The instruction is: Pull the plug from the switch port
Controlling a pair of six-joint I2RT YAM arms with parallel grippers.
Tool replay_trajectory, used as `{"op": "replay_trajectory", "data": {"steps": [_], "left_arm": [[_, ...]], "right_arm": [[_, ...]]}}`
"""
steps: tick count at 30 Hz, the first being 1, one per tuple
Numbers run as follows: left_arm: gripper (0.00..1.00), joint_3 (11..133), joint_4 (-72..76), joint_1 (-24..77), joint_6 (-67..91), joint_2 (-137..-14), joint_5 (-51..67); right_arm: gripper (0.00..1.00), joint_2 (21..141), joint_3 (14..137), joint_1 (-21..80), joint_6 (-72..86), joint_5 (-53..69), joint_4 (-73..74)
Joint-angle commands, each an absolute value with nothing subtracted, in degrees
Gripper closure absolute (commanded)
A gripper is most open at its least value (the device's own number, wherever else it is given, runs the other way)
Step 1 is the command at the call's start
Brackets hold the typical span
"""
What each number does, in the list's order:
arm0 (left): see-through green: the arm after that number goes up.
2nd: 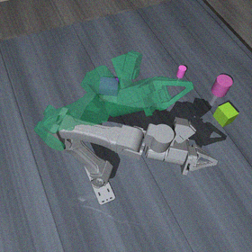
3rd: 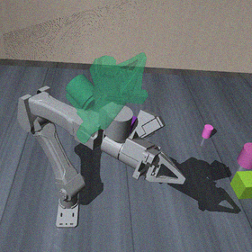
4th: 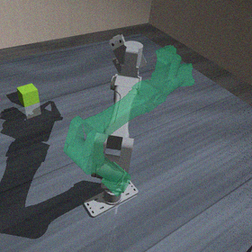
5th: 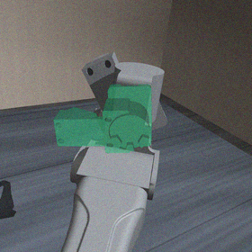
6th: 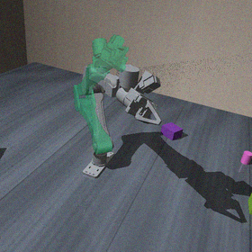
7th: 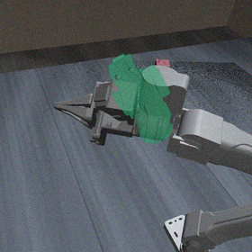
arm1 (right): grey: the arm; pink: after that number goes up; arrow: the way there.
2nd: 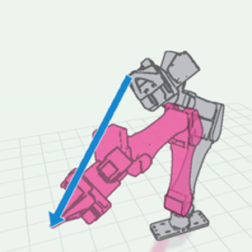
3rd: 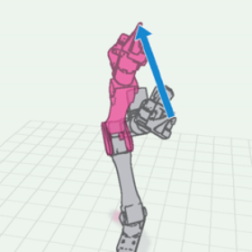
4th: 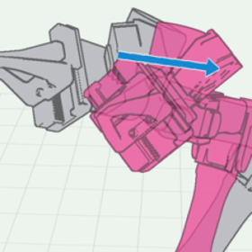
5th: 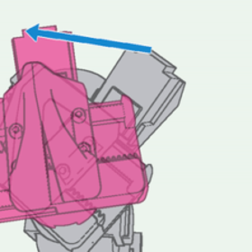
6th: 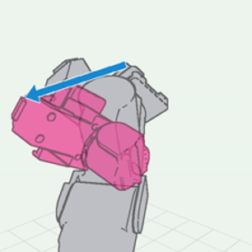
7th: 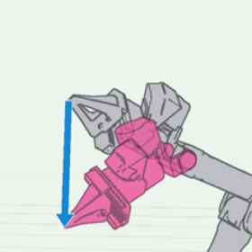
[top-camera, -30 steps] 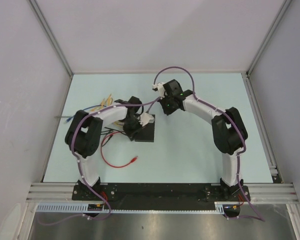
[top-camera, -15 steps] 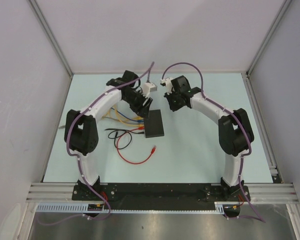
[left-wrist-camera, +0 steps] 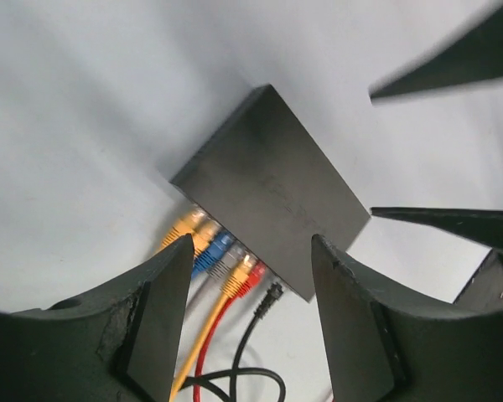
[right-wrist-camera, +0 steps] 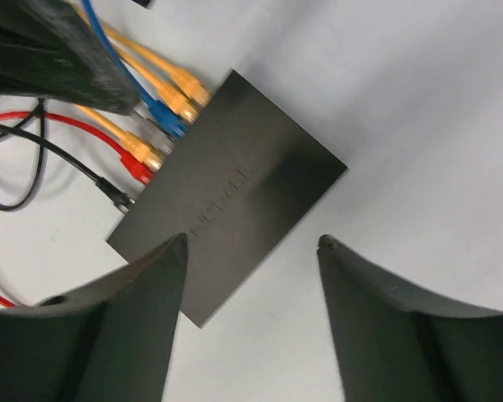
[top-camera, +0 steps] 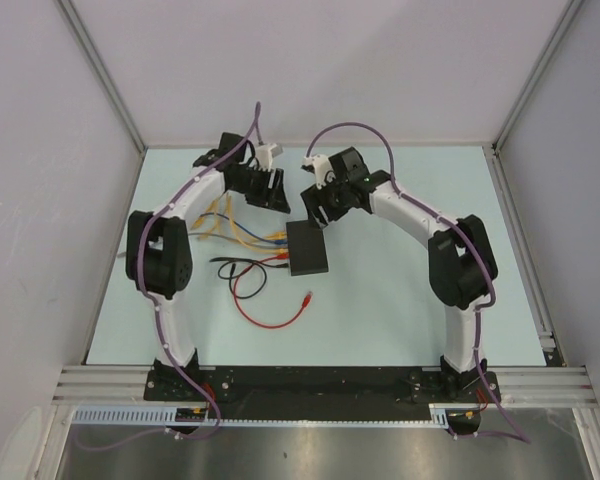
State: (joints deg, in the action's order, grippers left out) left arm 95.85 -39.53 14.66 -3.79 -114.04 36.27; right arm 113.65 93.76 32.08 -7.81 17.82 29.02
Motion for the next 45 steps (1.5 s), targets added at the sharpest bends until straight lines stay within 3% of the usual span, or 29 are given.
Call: {"op": "replay_trajectory", "data": {"steps": [1,2,3,6,20,45], "left_arm": [[0.37,92.29,-30.42,12.31,4.21,-114.43,38.33],[0.37,91.94,-29.19,11.96,5.00,-114.78,37.62],[0.39,91.32,-28.48,11.26,6.84,-115.48,37.44],[0.41,91.75,-26.37,10.72,7.74,-117.41,38.84],[0.52,92.64,-25.49,9.32,6.94,-123.92,43.42],[0.64,89.82,-27.60,9.23,2.29,-127.88,48.69]], "right_arm": [[0.42,116.71,98.61,34.01,-9.84,22.59,29.44],[0.50,117.41,99.14,34.54,-9.93,22.67,29.36],[0.71,118.55,99.66,34.80,-9.93,23.02,29.01],[0.99,120.23,99.84,35.59,-9.32,23.11,28.74],[1.00,127.70,100.38,36.04,-10.46,26.63,31.73],[1.00,127.79,98.53,37.09,-11.25,24.00,31.11]]}}
